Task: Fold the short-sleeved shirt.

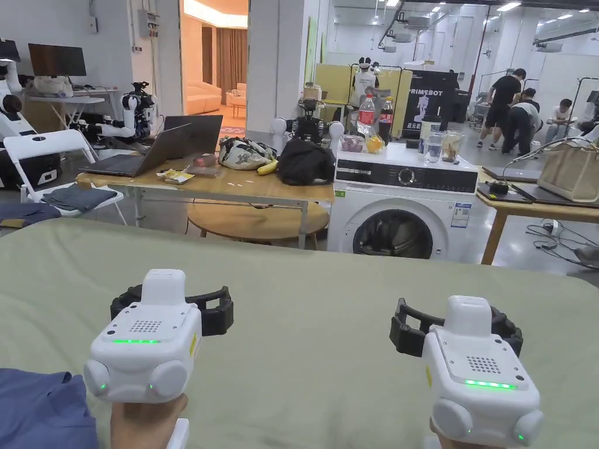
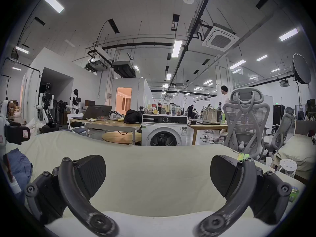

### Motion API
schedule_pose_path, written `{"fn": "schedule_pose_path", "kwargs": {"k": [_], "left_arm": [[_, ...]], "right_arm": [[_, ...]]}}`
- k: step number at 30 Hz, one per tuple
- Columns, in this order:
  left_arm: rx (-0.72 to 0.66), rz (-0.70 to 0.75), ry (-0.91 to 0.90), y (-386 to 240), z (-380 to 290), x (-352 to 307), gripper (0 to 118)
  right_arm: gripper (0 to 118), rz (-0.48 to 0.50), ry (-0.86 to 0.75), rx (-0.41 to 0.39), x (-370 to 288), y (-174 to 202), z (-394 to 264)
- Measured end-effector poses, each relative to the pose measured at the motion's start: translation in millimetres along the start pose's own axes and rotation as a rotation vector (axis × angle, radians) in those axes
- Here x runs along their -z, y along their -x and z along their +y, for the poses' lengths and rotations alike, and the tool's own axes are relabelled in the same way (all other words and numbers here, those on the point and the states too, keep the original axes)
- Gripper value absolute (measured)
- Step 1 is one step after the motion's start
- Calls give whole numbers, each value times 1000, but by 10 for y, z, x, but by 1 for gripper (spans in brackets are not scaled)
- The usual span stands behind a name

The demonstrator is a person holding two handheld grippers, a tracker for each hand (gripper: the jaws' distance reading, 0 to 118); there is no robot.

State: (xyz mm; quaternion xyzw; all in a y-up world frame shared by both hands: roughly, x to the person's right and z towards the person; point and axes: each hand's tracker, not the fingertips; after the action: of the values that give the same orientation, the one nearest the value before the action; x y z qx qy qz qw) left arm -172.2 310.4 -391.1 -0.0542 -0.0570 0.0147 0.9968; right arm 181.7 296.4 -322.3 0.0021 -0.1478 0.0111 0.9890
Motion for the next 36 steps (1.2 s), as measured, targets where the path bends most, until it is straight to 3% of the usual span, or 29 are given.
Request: {"fn": "schedule_pose_path", "kwargs": {"k": [25,36], "left_arm": [[15,1,-2,19,-1,-192,117],[89,-1,-6,-53,-79,-155,117]], "right_arm": [[118,-31,62,28,-129,68,-102],[118,-9,57,-12,-94,112,-125]]}}
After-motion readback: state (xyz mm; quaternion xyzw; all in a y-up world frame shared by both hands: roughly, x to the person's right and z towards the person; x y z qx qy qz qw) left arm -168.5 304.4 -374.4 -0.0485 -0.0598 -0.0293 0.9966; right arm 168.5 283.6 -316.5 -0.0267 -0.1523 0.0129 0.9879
